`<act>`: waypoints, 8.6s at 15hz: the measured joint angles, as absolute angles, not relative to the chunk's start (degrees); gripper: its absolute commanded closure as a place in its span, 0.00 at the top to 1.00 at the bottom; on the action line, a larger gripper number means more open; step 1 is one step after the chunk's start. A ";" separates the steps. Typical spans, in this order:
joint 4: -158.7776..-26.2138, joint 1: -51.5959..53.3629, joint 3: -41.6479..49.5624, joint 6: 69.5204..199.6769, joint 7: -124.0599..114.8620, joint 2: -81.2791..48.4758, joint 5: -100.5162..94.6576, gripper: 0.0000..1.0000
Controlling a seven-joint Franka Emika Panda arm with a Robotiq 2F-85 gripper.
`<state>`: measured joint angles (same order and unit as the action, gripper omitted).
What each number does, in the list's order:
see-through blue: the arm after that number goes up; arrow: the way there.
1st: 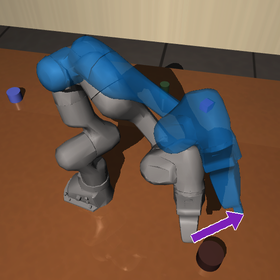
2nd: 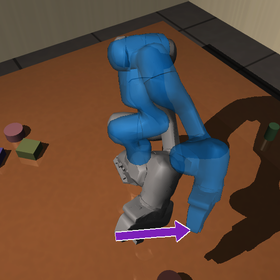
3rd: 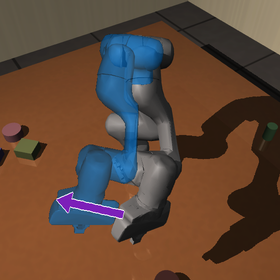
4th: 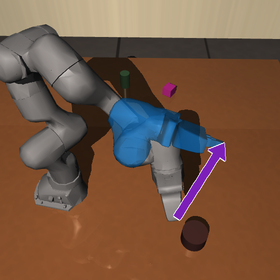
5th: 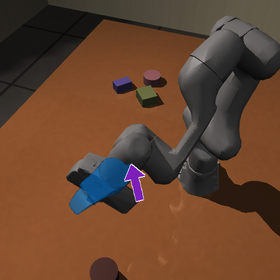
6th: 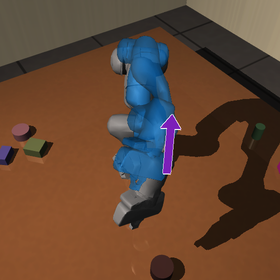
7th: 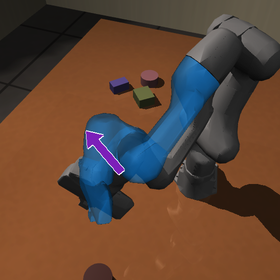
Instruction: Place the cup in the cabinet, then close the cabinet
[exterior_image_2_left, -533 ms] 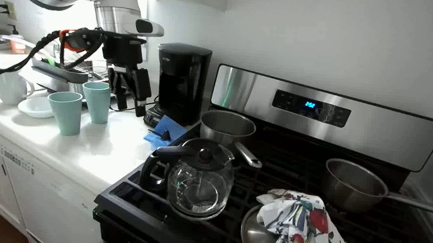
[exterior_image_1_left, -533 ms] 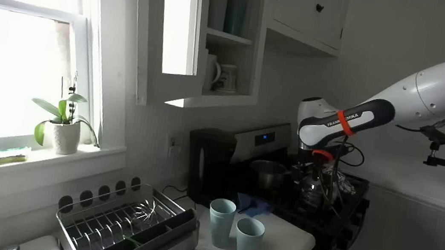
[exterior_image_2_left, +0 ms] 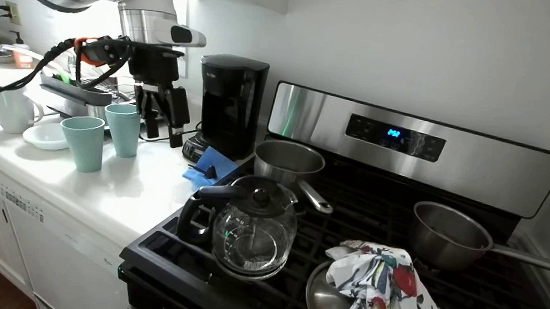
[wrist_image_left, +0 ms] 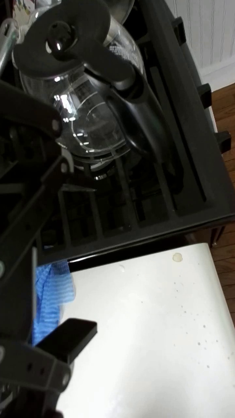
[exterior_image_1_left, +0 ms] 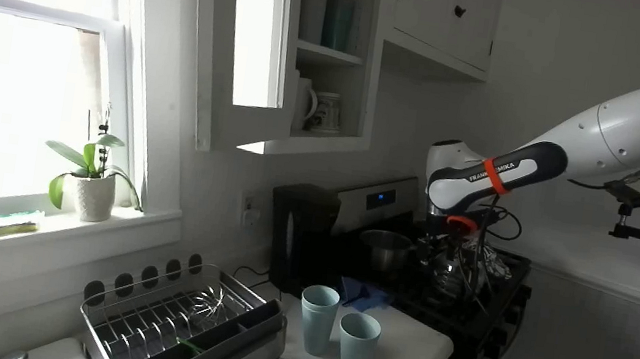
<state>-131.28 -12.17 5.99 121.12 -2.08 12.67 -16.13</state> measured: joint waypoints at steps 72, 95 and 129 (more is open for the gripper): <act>-98.97 0.53 4.40 109.72 7.31 25.09 2.38 0.01; -68.08 0.06 3.33 105.46 -15.70 0.15 9.37 0.01; -38.59 -1.46 5.28 87.40 -20.97 -16.62 6.99 0.01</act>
